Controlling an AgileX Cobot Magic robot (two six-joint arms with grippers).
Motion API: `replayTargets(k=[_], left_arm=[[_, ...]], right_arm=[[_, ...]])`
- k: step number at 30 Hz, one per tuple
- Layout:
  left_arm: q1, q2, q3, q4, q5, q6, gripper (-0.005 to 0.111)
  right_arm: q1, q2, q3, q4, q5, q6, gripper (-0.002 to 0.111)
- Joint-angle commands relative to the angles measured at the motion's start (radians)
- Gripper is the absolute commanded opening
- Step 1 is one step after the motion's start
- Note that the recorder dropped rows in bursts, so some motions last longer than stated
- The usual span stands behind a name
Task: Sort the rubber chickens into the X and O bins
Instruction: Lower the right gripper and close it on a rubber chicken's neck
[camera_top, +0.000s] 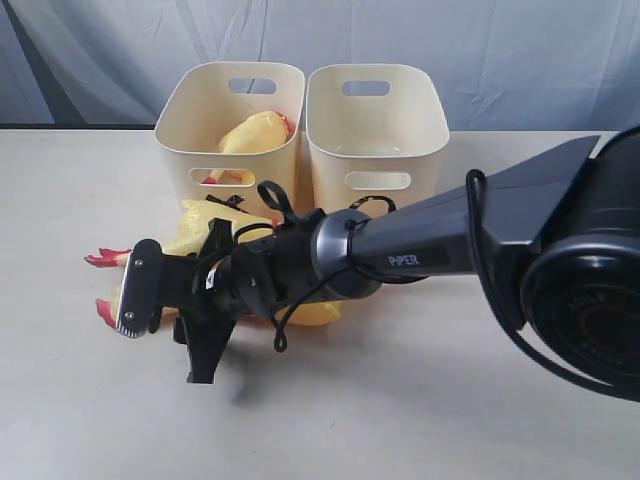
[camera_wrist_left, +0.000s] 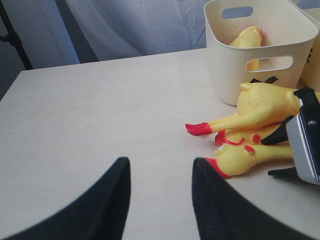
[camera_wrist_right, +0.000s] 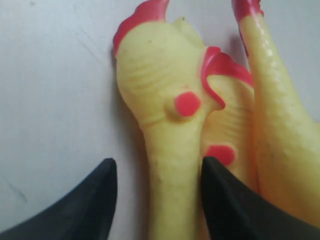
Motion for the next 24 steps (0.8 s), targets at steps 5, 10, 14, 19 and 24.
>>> replayTargets(k=[5,10,14,19,24], left_arm=[[-0.001,-0.008,0.004,0.010,-0.014,-0.008,0.039],[-0.001,-0.008,0.004,0.010,-0.014,-0.010,0.039],[-0.001,-0.008,0.004,0.010,-0.014,-0.010,0.039],[-0.001,-0.008,0.004,0.009,-0.014,-0.008,0.039],[-0.001,-0.008,0.004,0.007,-0.014,-0.008,0.039]], right_arm=[[-0.002,0.021,-0.005,0.003,0.001,0.002,0.038],[-0.002,0.021,-0.005,0.003,0.016,0.002,0.008],[-0.002,0.019,-0.005,0.003,0.020,0.002,-0.001],[0.004,-0.026,-0.005,0.091,0.035,0.004,-0.001],[0.005,-0.085,-0.005,0.223,0.074,0.006,-0.001]])
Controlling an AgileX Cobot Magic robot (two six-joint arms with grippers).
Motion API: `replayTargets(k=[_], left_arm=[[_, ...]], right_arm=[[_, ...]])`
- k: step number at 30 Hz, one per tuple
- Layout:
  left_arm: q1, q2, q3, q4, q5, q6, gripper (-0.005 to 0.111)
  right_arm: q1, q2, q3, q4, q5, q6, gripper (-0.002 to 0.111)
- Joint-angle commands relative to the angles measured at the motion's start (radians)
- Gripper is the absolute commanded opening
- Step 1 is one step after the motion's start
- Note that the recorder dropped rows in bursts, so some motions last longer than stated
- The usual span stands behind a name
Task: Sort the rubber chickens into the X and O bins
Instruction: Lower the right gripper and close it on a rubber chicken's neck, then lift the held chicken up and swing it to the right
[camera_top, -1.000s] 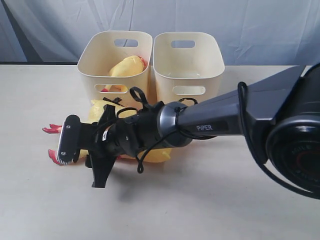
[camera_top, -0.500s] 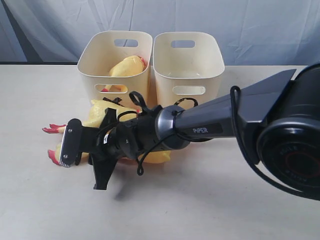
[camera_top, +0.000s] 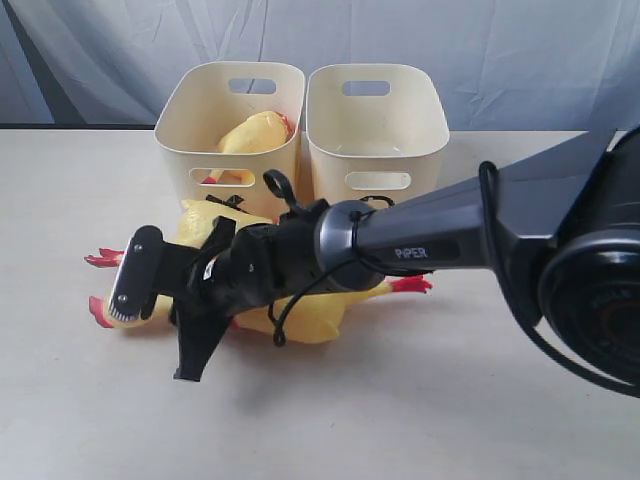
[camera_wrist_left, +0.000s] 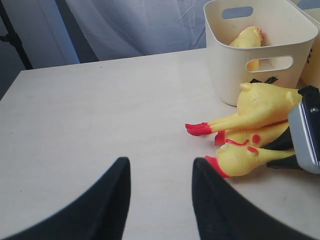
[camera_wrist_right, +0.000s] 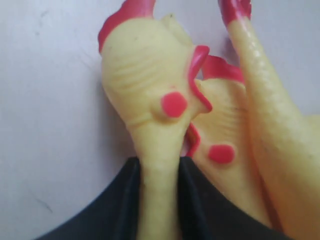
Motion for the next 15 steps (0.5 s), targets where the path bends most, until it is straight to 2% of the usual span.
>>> replayTargets(k=[1,9,15], left_arm=[[-0.001,-0.008,0.004,0.006,-0.014,-0.006,0.039],[-0.001,-0.008,0.004,0.006,-0.014,-0.006,0.039],[-0.001,-0.008,0.004,0.004,-0.014,-0.006,0.039]], right_arm=[[0.003,-0.066,0.000,0.116,0.027,0.006,-0.001],[0.003,-0.187,0.000,0.337,0.070,0.015,-0.001],[0.001,-0.295,0.000,0.447,0.081,0.130,-0.001]])
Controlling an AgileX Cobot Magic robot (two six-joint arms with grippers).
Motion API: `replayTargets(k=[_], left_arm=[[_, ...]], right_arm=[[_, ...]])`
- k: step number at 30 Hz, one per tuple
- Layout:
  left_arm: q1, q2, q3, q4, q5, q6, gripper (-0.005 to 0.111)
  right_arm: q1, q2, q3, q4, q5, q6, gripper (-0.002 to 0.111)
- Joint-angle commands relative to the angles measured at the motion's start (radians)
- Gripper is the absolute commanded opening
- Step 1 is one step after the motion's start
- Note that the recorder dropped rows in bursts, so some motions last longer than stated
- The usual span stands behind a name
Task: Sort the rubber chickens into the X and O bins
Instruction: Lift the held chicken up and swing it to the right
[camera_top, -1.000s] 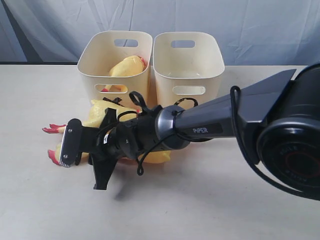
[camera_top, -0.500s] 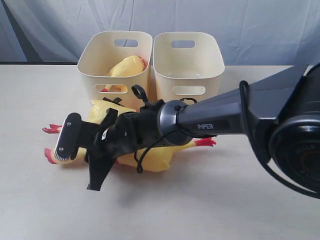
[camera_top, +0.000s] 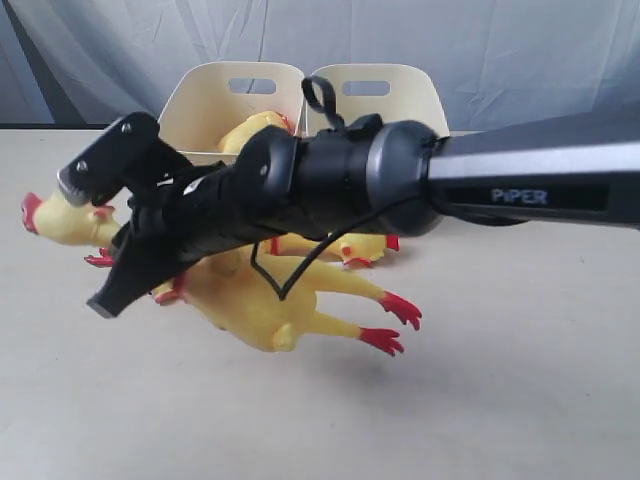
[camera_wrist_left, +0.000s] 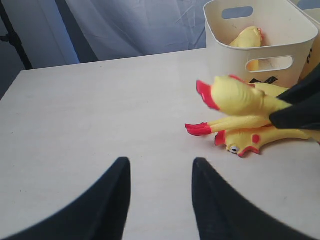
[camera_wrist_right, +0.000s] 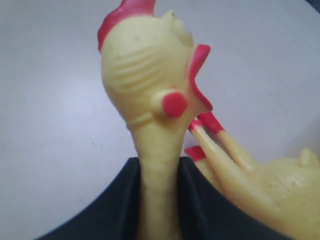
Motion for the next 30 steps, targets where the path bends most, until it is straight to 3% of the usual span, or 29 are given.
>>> replayTargets(k=[1,13,20,30], left_arm=[[-0.001,-0.008,0.004,0.004,-0.014,-0.006,0.039],[-0.001,-0.008,0.004,0.004,-0.014,-0.006,0.039],[-0.001,-0.008,0.004,0.002,-0.014,-0.006,0.039],[-0.001,-0.008,0.004,0.002,-0.014,-0.006,0.039]], right_arm=[[-0.003,-0.087,0.000,0.072,-0.003,0.084,-0.001],[-0.075,-0.268,0.004,0.098,0.007,0.384,-0.001],[-0.093,-0.360,0.037,0.098,0.024,0.391,-0.001],[-0.093,-0.606,0.194,0.112,-0.167,0.391,-0.001]])
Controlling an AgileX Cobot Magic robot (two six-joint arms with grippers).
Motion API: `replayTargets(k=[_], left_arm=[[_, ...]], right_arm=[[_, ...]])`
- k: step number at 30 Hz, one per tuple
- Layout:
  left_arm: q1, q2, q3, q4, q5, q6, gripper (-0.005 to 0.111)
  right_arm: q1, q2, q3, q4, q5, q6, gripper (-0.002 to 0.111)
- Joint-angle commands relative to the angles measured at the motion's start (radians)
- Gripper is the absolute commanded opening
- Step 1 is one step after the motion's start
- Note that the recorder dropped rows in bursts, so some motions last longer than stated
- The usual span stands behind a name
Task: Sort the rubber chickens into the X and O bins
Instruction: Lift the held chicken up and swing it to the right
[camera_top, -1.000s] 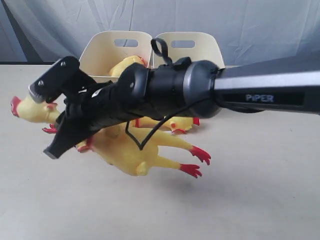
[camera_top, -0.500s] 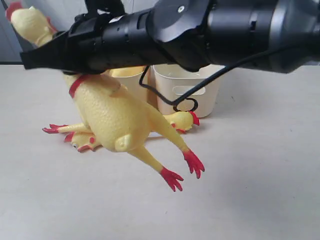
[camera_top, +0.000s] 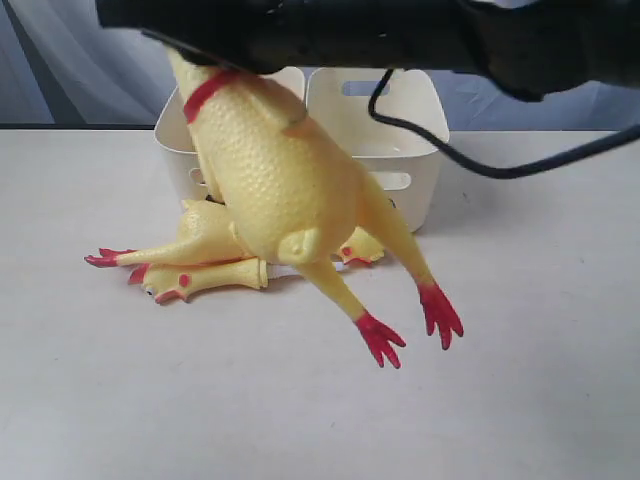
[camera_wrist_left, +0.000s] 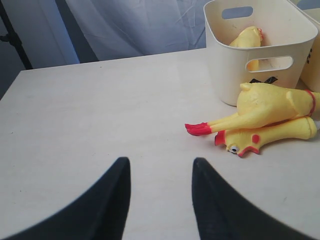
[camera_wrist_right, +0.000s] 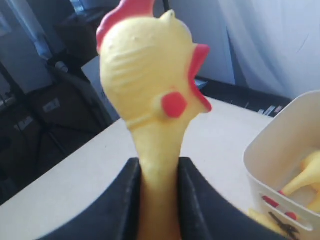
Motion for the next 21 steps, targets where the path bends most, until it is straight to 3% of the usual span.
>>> replayTargets(k=[1,13,21], left_arm=[[-0.001,-0.008,0.004,0.002,-0.014,-0.006,0.039],[-0.001,-0.008,0.004,-0.002,-0.016,-0.006,0.039],[-0.001,-0.008,0.004,-0.007,-0.018,-0.006,0.039]], right_arm=[[-0.004,-0.136,0.061,0.025,-0.116,0.004,-0.001],[-0.006,-0.442,0.212,0.110,-0.434,-0.006,-0.001],[-0.213,-0.505,0.217,0.190,-0.411,-0.014,-0.001]])
